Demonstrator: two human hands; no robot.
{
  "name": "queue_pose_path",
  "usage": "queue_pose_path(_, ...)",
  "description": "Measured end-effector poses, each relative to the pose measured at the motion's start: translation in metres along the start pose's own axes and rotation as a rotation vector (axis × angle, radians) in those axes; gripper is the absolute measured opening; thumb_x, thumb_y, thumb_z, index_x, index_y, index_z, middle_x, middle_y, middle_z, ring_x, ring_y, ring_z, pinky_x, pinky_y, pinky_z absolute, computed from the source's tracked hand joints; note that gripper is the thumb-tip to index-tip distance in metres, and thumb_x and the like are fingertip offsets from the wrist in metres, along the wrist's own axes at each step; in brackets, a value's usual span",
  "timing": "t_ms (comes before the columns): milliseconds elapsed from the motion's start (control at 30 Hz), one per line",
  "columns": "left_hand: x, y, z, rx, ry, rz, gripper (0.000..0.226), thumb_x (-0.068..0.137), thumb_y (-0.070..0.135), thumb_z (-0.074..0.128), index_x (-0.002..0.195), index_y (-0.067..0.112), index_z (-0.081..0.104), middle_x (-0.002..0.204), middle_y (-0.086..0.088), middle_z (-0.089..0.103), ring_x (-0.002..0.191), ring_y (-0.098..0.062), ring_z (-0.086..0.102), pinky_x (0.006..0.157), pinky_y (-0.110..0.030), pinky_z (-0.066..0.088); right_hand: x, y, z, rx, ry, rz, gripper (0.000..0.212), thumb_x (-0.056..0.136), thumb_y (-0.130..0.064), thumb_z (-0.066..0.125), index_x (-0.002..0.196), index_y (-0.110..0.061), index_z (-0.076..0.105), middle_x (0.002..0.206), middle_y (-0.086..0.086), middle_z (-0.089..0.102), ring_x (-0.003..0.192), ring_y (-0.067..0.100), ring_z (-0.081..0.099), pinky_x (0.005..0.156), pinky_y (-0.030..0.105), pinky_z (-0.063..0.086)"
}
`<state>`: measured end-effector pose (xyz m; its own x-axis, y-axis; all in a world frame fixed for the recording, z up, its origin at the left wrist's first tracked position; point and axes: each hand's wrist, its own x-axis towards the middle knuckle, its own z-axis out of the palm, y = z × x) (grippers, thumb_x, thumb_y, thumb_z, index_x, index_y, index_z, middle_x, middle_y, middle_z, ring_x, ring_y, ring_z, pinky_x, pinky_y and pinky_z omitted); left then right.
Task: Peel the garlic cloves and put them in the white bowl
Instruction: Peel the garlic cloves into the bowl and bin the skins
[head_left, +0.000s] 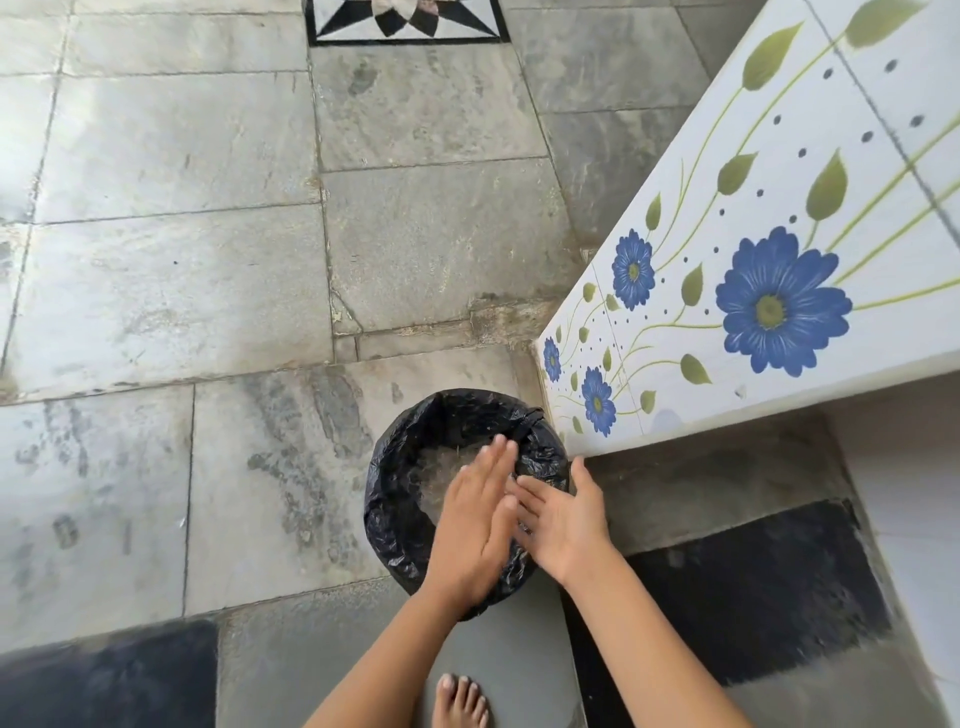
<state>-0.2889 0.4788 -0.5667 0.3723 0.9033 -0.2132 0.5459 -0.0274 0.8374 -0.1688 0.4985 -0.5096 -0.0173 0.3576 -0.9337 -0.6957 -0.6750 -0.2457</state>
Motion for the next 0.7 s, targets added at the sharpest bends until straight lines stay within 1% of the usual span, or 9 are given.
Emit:
queue_pose_path(33, -0.006, -0.003, 0.005, 0.084, -0.093, 0.034, 0.055, 0.095, 0.046, 0.01, 0.149, 0.033, 0.016, 0.157, 0.015, 0.008, 0.144, 0.001, -0.001, 0.119, -0.027, 0.0, 0.001, 0.002, 0.001, 0.007, -0.014, 0.008, 0.082, 0.092, -0.065, 0.023, 0.14, -0.001, 0.04, 0.135, 0.016, 0.051, 0.129, 0.028, 0.044, 0.102, 0.039, 0.035)
queue_pose_path(67, -0.01, -0.01, 0.008, 0.122, -0.138, -0.092, 0.054, 0.097, 0.044, 0.01, 0.149, 0.033, 0.018, 0.158, 0.014, 0.007, 0.145, -0.001, -0.002, 0.119, -0.031, 0.0, 0.0, 0.004, 0.002, 0.005, -0.022, 0.014, 0.083, 0.092, -0.065, 0.021, 0.141, -0.001, 0.039, 0.141, 0.015, 0.046, 0.135, 0.028, 0.038, 0.109, 0.04, 0.028)
queue_pose_path(133, -0.006, -0.022, 0.004, 0.061, -0.063, -0.434, 0.048, 0.102, 0.036, 0.018, 0.148, 0.029, 0.029, 0.159, 0.008, 0.011, 0.146, -0.007, 0.003, 0.12, -0.036, 0.004, -0.001, 0.006, 0.002, 0.006, -0.043, 0.007, 0.082, 0.093, -0.064, 0.018, 0.14, 0.0, 0.04, 0.145, 0.014, 0.042, 0.139, 0.025, 0.031, 0.113, 0.039, 0.019)
queue_pose_path(233, 0.002, -0.009, -0.004, -0.294, 0.098, -0.437, 0.039, 0.101, 0.025, 0.035, 0.138, 0.025, 0.048, 0.142, 0.008, 0.045, 0.134, -0.007, 0.037, 0.111, -0.026, 0.029, 0.0, 0.006, -0.001, 0.005, -0.05, -0.007, 0.08, 0.094, -0.063, 0.018, 0.138, -0.001, 0.043, 0.142, 0.013, 0.046, 0.135, 0.024, 0.038, 0.111, 0.038, 0.023)
queue_pose_path(333, 0.01, 0.012, -0.008, -0.68, 0.12, -0.513, 0.024, 0.095, 0.013, 0.052, 0.109, 0.024, 0.068, 0.108, 0.003, 0.07, 0.099, -0.01, 0.063, 0.083, -0.019, 0.049, 0.004, 0.009, -0.003, -0.004, -0.05, -0.033, 0.076, 0.094, -0.062, 0.021, 0.129, -0.004, 0.054, 0.132, 0.01, 0.056, 0.115, 0.023, 0.054, 0.102, 0.036, 0.036)
queue_pose_path(400, 0.018, 0.017, -0.011, -0.844, 0.121, -0.57, 0.019, 0.092, 0.007, 0.056, 0.103, 0.016, 0.069, 0.098, -0.003, 0.07, 0.084, -0.01, 0.065, 0.072, -0.018, 0.052, 0.004, 0.01, -0.001, -0.002, -0.059, -0.043, 0.073, 0.094, -0.062, 0.02, 0.121, -0.007, 0.061, 0.126, 0.01, 0.06, 0.11, 0.023, 0.055, 0.098, 0.036, 0.038)
queue_pose_path(500, 0.027, 0.022, -0.015, -1.041, 0.105, -0.614, 0.017, 0.09, -0.002, 0.055, 0.101, 0.005, 0.067, 0.086, -0.007, 0.068, 0.072, -0.008, 0.063, 0.067, -0.017, 0.053, 0.002, 0.01, -0.001, 0.016, -0.07, -0.053, 0.07, 0.094, -0.062, 0.019, 0.112, -0.011, 0.065, 0.124, 0.01, 0.061, 0.113, 0.024, 0.053, 0.098, 0.037, 0.037)
queue_pose_path(600, 0.029, 0.026, -0.018, -1.16, 0.118, -0.652, 0.016, 0.09, -0.004, 0.055, 0.091, 0.006, 0.067, 0.073, -0.003, 0.068, 0.064, -0.008, 0.061, 0.061, -0.016, 0.051, 0.001, 0.008, -0.001, 0.037, -0.064, -0.058, 0.071, 0.094, -0.061, 0.018, 0.109, -0.011, 0.066, 0.121, 0.011, 0.062, 0.107, 0.024, 0.052, 0.095, 0.036, 0.038)
queue_pose_path(700, 0.032, 0.03, -0.017, -1.18, 0.147, -0.678, 0.015, 0.09, 0.0, 0.055, 0.082, 0.009, 0.065, 0.065, 0.0, 0.064, 0.058, -0.008, 0.056, 0.053, -0.016, 0.048, 0.002, 0.012, 0.0, 0.025, -0.06, -0.067, 0.069, 0.096, -0.058, 0.016, 0.11, -0.012, 0.065, 0.113, 0.009, 0.064, 0.099, 0.022, 0.055, 0.086, 0.035, 0.042)
